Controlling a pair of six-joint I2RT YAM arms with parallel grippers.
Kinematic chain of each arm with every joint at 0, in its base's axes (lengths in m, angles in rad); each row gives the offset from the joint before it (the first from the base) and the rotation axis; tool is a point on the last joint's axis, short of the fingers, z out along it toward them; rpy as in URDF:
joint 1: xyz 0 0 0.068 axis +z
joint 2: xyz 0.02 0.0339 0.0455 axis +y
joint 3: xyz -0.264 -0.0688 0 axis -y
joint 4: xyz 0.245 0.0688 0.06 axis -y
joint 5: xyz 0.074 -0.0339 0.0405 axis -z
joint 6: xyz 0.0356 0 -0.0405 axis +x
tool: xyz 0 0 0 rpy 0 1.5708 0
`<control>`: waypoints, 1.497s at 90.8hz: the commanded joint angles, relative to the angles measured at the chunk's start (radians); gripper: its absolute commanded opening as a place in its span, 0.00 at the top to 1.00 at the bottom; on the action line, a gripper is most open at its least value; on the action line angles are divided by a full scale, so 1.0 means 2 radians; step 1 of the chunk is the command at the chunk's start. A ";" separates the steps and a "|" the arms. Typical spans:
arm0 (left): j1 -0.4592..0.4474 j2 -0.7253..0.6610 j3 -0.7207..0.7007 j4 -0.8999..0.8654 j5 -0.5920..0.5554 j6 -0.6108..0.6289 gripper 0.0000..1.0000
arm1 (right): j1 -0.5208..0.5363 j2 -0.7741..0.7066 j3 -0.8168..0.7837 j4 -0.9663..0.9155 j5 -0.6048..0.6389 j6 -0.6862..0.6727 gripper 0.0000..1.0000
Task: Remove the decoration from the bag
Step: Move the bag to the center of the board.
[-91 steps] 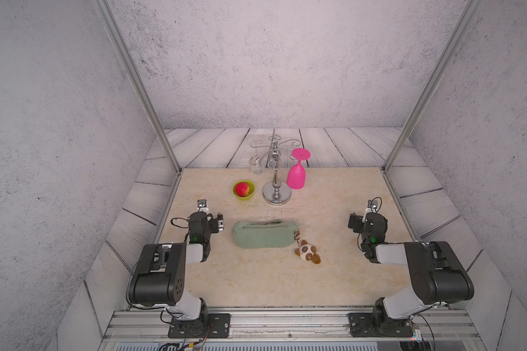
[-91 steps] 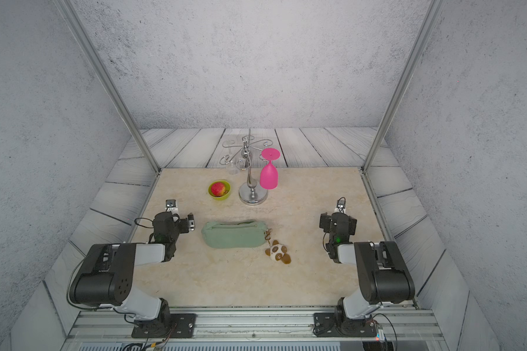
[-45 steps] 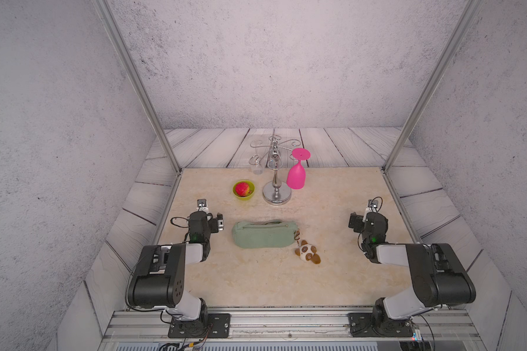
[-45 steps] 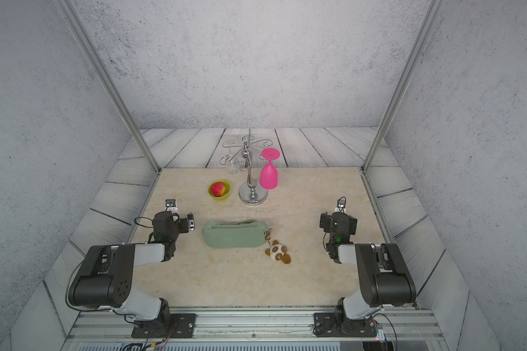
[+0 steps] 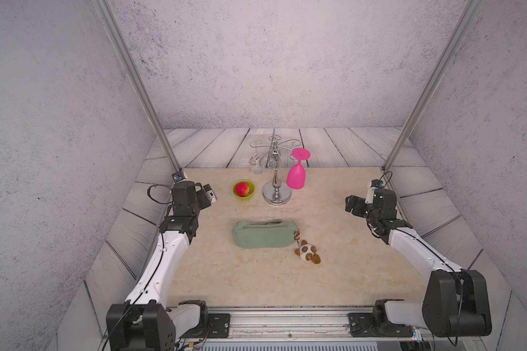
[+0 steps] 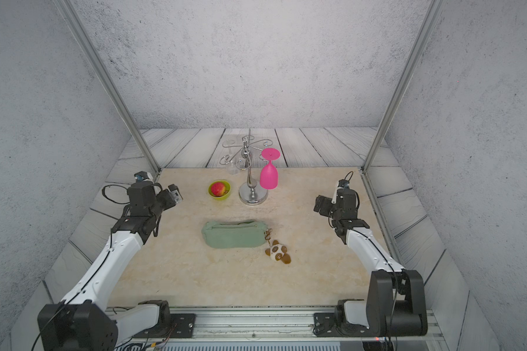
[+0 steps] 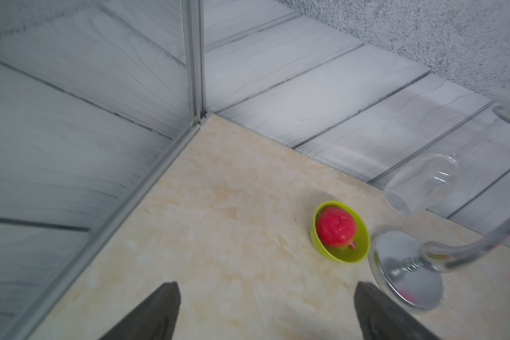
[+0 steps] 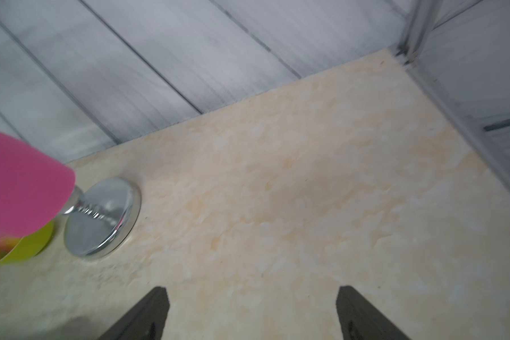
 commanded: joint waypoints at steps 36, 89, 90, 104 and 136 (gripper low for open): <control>-0.228 -0.094 -0.011 -0.183 0.014 -0.443 0.01 | 0.048 -0.063 0.003 -0.123 -0.178 0.058 0.10; -0.369 0.056 0.001 -0.071 -0.020 -0.602 0.00 | 0.165 -0.033 0.023 -0.116 -0.140 0.076 0.17; -0.369 0.057 0.001 -0.069 -0.022 -0.604 0.00 | 0.165 -0.032 0.023 -0.116 -0.141 0.075 0.17; -0.369 0.080 0.001 -0.054 -0.042 -0.603 0.05 | 0.170 -0.003 0.044 -0.116 -0.155 0.064 0.20; -0.357 0.114 -0.010 -0.030 -0.071 -0.576 0.12 | 0.183 0.070 0.085 -0.099 -0.186 0.065 0.34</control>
